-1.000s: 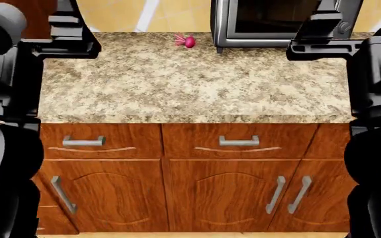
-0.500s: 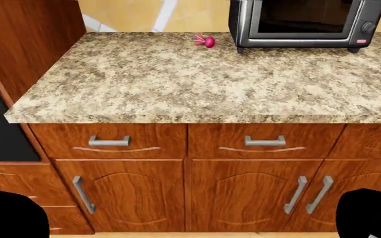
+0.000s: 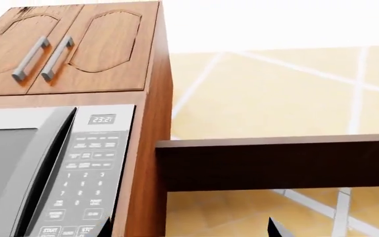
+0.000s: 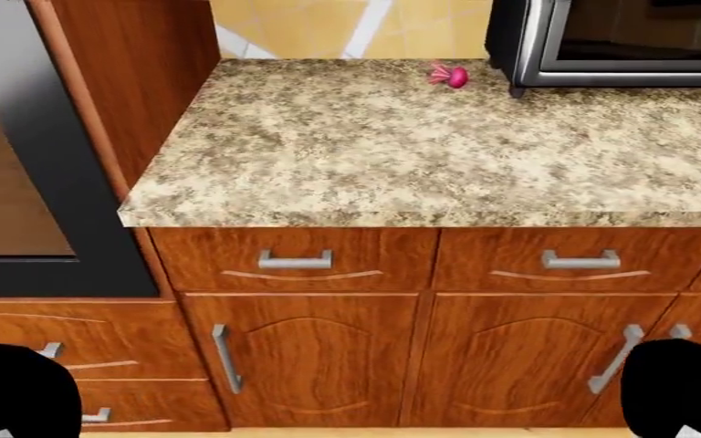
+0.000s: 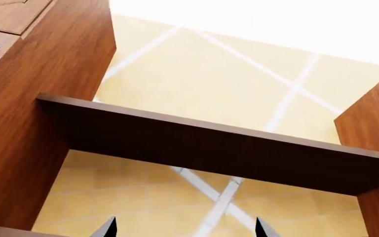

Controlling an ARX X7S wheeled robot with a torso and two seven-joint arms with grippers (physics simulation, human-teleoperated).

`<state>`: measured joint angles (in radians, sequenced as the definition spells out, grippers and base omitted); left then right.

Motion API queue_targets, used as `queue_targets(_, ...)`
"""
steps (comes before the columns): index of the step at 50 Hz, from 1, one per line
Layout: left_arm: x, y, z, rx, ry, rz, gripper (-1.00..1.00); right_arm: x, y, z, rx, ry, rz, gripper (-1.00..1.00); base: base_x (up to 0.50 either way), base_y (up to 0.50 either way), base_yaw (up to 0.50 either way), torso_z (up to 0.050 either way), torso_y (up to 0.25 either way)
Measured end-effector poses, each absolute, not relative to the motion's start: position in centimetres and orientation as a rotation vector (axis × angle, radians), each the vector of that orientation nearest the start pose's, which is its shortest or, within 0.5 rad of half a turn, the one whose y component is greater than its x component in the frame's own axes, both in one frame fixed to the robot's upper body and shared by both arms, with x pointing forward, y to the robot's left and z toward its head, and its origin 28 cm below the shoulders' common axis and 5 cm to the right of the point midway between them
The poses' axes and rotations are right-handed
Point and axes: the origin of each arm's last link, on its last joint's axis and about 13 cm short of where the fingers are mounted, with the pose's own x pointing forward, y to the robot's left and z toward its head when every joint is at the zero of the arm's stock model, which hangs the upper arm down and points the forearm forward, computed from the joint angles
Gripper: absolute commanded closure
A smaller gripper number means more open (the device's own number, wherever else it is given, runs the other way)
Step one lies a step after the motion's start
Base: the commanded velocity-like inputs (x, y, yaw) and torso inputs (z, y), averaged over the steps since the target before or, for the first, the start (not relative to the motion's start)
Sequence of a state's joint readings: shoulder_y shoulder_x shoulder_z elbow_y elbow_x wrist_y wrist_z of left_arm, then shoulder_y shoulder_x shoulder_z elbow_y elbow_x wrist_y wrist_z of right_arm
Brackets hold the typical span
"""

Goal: Open the microwave door

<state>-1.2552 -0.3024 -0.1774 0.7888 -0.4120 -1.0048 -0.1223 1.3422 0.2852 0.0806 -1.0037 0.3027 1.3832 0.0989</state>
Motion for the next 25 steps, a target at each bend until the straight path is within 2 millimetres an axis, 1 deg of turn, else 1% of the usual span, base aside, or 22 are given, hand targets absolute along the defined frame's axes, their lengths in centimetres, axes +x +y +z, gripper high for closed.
queue_targets(25, 20.36, 26.04, 39.12, 0.018, -1.054, 0.027, -1.0, 18.14, -13.07, 38.34, -0.178, -0.953, -0.058, -1.0, 0.0, 0.5, 0.0, 0.0, 0.0)
